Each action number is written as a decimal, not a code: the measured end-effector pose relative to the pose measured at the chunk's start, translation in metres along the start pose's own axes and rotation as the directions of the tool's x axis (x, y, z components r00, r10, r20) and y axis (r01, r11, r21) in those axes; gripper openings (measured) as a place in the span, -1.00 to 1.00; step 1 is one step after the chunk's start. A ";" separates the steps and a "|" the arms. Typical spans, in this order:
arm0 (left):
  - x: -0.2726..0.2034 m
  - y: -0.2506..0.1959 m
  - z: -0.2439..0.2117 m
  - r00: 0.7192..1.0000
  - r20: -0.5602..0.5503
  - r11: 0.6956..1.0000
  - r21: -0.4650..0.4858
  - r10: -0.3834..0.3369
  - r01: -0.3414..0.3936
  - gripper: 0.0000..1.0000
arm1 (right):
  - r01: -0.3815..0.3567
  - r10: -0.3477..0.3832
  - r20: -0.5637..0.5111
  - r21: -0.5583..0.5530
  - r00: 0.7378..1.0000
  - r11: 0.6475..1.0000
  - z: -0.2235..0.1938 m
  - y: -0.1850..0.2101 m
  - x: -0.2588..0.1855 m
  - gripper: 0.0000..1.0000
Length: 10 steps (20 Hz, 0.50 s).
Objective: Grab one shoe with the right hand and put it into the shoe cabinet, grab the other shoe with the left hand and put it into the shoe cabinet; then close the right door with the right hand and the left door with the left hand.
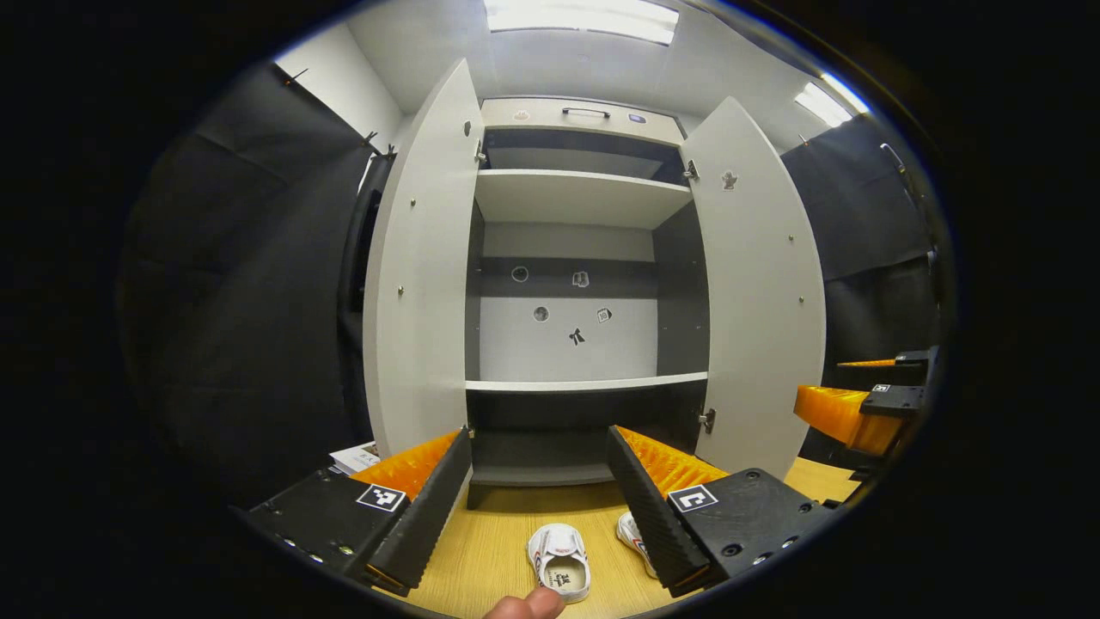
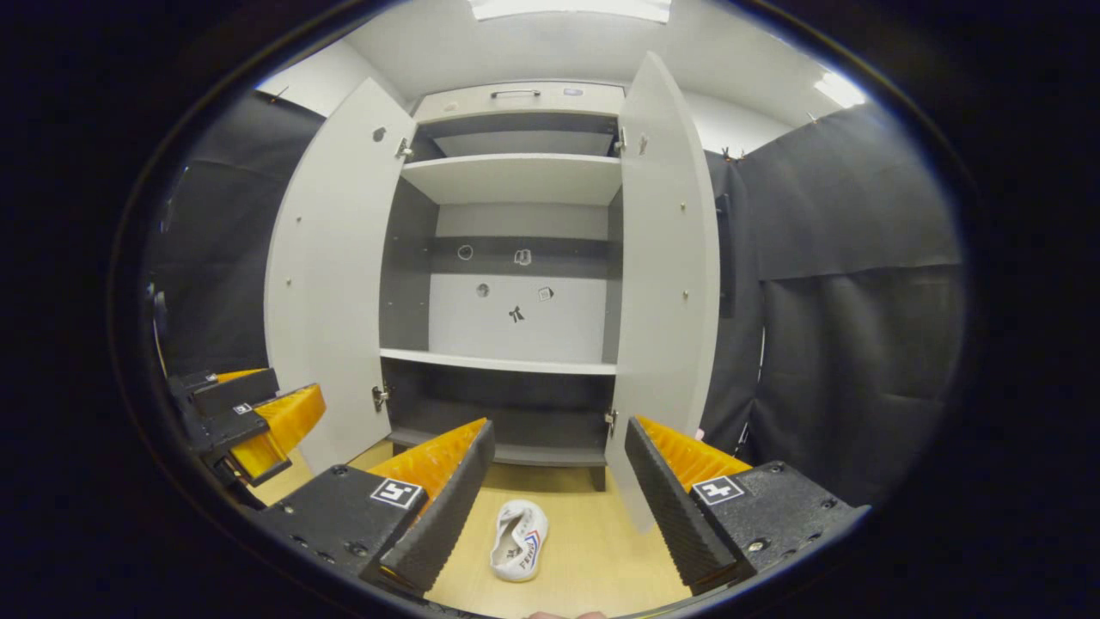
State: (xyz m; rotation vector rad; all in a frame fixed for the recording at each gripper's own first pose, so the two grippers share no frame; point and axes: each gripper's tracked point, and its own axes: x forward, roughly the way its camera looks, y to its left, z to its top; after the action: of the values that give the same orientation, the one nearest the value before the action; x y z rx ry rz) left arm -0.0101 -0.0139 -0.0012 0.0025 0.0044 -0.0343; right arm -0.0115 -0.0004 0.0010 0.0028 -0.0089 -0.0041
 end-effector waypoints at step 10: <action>0.003 0.010 0.001 1.000 0.007 1.000 0.008 0.023 -0.023 0.90 | -0.008 0.008 -0.010 -0.011 1.000 1.000 -0.005 0.005 0.003 0.99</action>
State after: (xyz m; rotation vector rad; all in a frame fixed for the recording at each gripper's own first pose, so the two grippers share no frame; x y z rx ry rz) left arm -0.0070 -0.0037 -0.0006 0.0102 -0.0029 -0.0116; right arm -0.0086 0.0042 -0.0041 -0.0082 0.0014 0.0036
